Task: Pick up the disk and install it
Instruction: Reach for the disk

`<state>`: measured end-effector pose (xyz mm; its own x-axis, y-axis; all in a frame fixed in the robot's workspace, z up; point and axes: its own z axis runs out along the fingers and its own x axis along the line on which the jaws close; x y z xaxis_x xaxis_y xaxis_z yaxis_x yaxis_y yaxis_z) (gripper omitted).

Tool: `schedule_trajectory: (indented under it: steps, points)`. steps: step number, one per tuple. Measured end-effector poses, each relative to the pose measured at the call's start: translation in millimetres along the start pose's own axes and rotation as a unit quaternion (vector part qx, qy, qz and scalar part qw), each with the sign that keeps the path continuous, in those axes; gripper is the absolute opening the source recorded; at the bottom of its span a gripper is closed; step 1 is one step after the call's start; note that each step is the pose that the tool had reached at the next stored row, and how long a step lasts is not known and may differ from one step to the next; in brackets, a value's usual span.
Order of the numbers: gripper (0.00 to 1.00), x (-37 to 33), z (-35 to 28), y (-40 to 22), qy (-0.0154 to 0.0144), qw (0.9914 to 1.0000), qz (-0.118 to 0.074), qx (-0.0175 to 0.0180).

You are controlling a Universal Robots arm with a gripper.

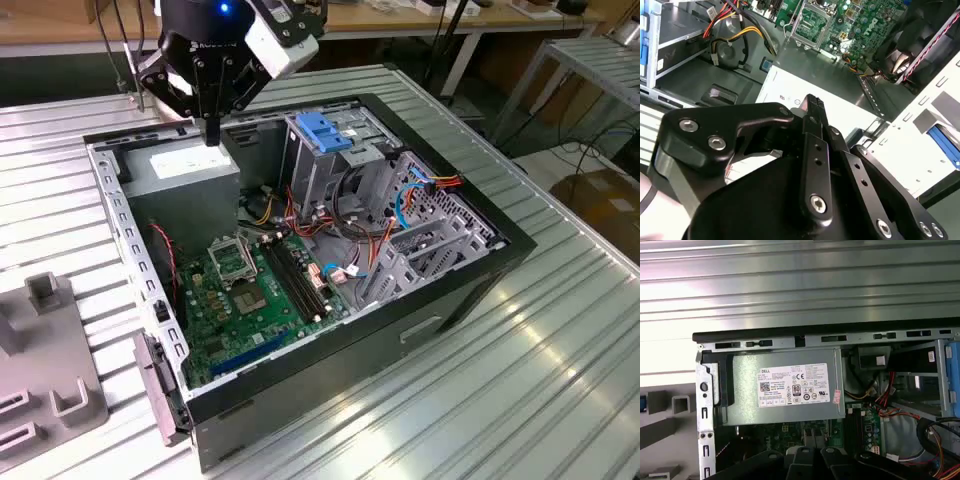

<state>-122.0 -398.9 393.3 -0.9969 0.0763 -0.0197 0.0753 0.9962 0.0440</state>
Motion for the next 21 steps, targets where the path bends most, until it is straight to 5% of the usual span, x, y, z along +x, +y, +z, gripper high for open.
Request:
schedule_trajectory:
  steps: [21]
  points:
    - [0.10,22.2,-0.5,-1.7,0.0000,1.00000,0.000,0.0000]
